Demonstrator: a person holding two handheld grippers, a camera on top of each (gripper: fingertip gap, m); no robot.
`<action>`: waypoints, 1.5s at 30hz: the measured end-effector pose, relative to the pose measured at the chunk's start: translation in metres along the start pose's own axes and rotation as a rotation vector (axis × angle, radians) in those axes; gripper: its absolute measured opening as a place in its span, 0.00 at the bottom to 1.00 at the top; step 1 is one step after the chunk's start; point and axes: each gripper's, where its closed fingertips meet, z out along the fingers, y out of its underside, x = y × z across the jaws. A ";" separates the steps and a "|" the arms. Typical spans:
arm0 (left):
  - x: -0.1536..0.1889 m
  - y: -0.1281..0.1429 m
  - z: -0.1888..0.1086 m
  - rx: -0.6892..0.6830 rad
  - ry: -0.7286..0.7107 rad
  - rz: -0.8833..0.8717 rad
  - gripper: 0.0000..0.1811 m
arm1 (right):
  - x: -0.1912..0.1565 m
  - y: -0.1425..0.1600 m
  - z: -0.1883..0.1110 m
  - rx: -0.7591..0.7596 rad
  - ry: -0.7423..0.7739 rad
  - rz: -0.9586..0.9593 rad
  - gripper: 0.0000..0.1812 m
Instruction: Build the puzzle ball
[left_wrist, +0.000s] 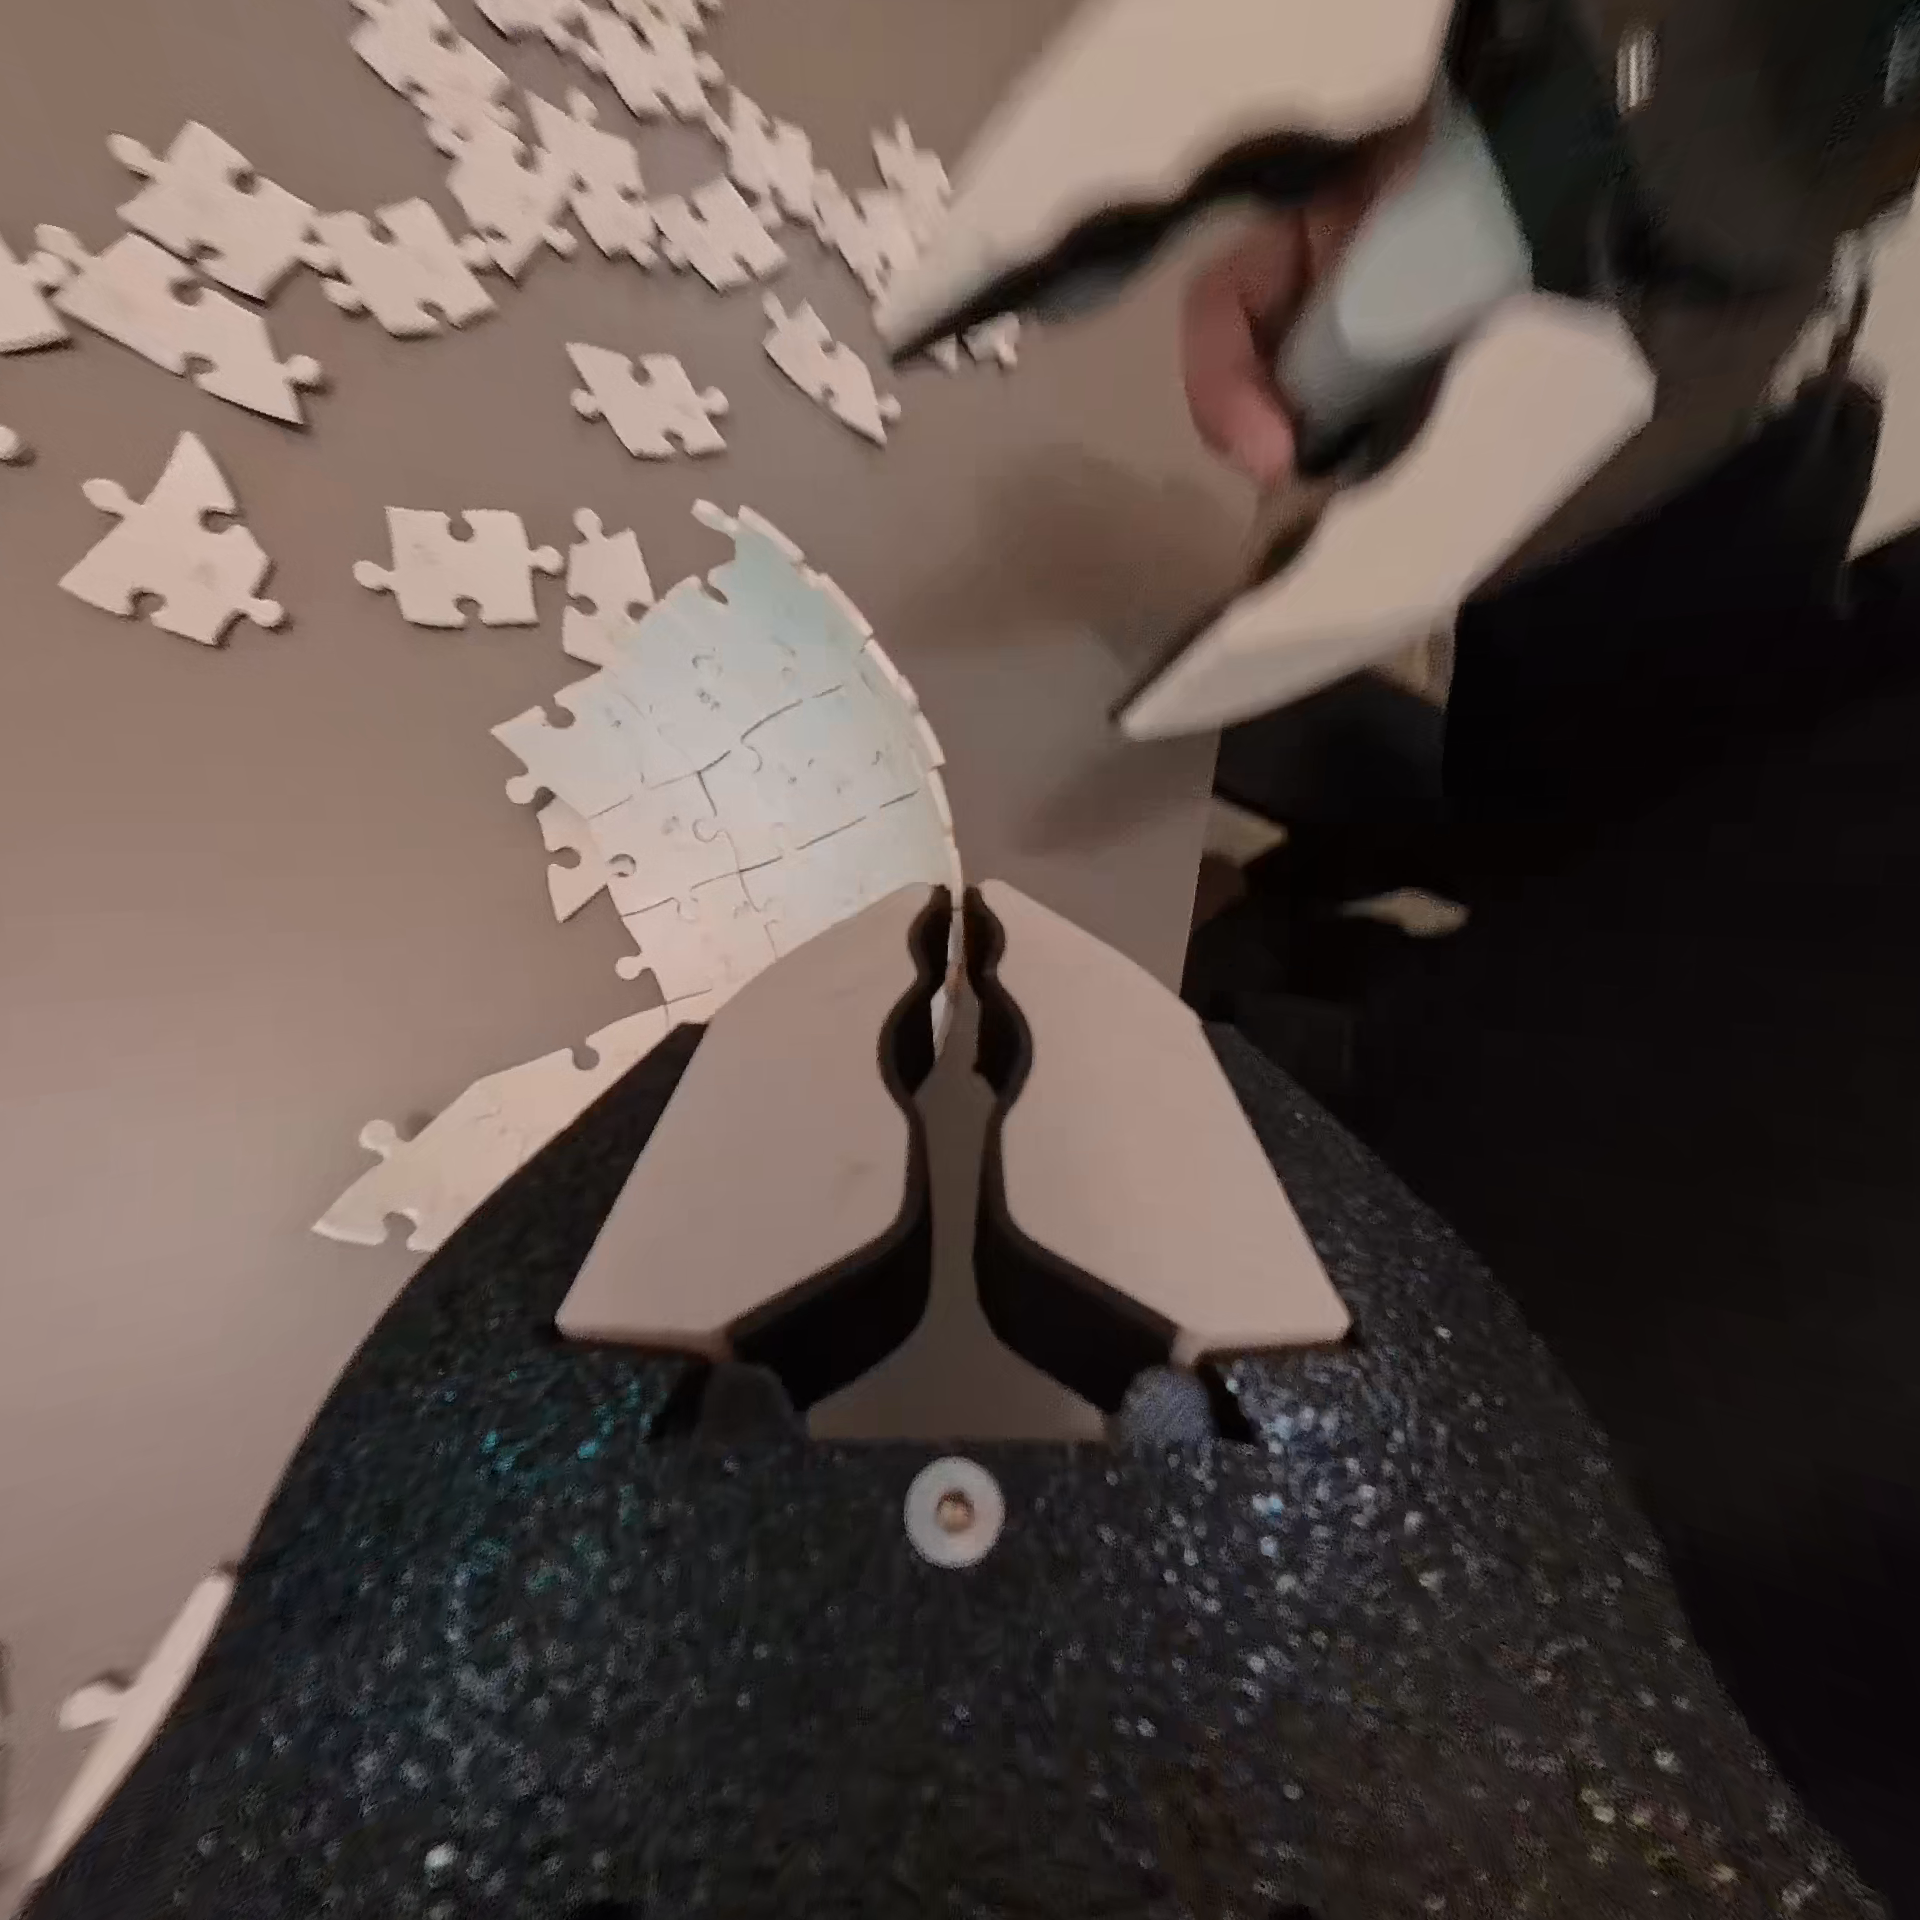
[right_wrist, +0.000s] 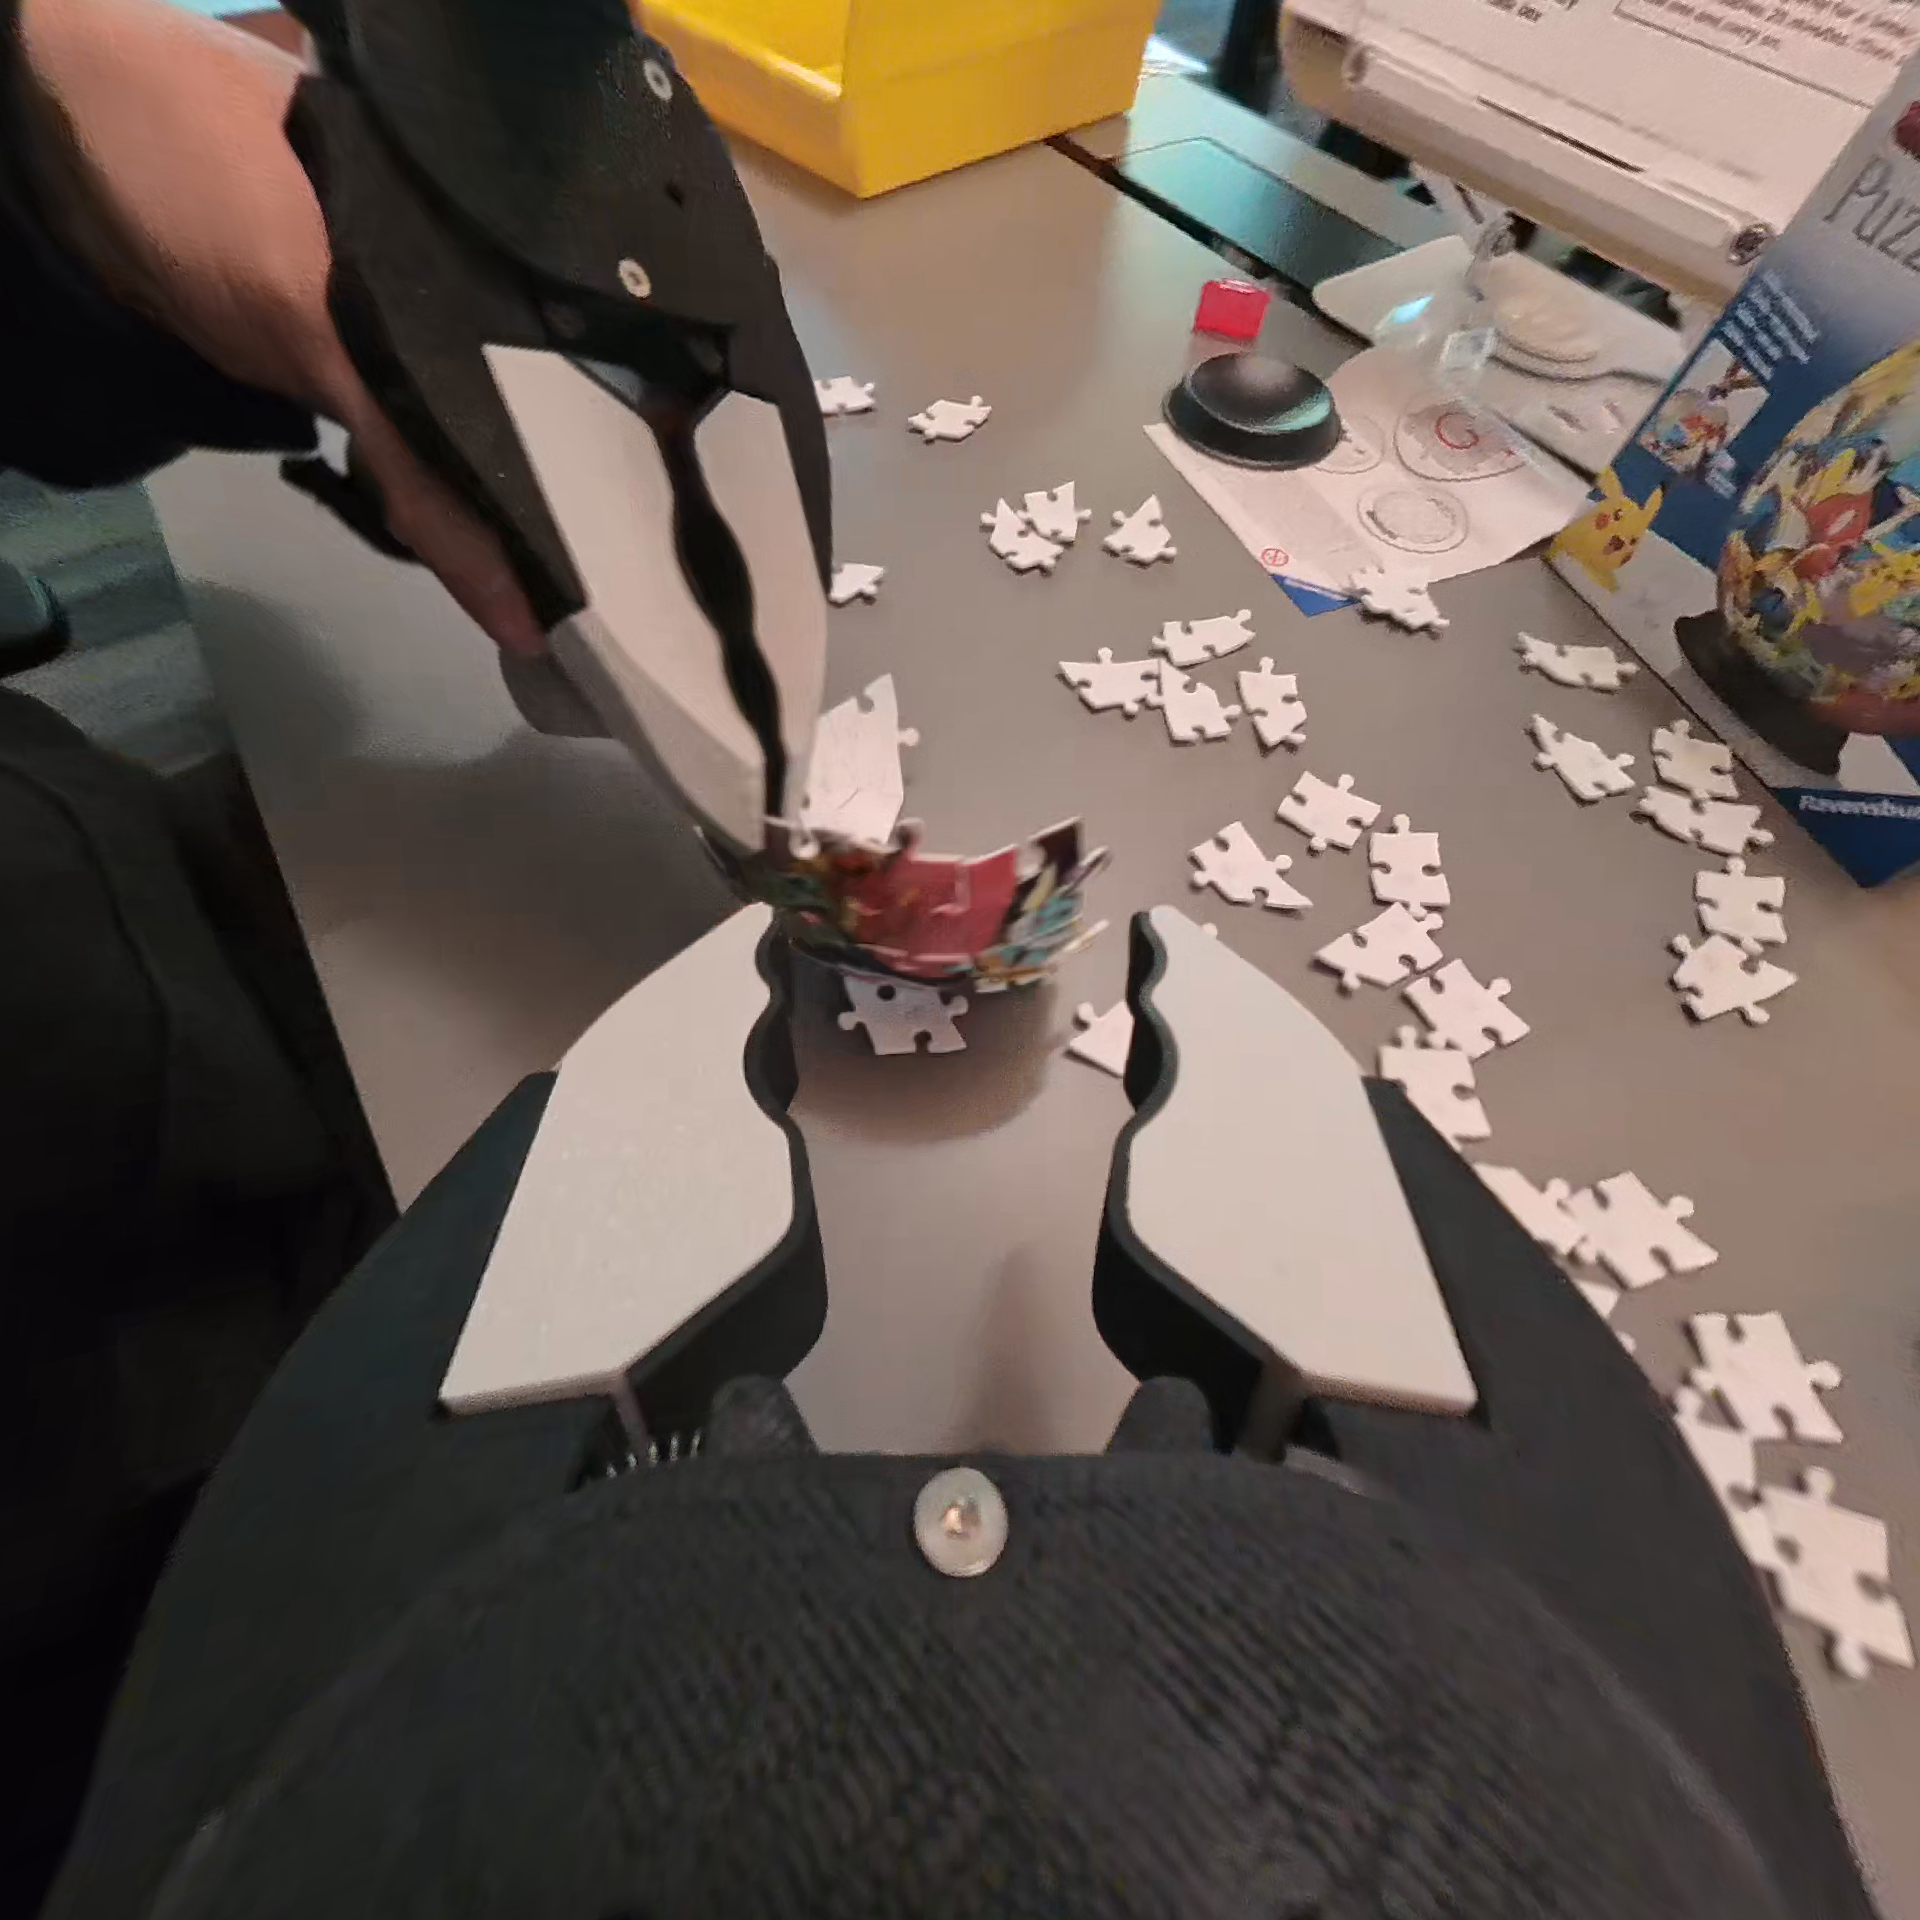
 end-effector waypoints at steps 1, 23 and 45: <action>-0.002 -0.007 -0.002 0.062 -0.003 -0.056 0.01 | -0.002 0.000 0.001 0.007 0.040 0.015 0.34; -0.098 -0.054 -0.067 0.923 -0.144 -0.763 0.01 | 0.026 -0.053 0.098 0.116 0.421 -0.297 0.31; -0.107 -0.060 -0.069 1.070 -0.072 -0.940 0.03 | 0.041 -0.052 0.121 0.101 0.696 -0.690 0.05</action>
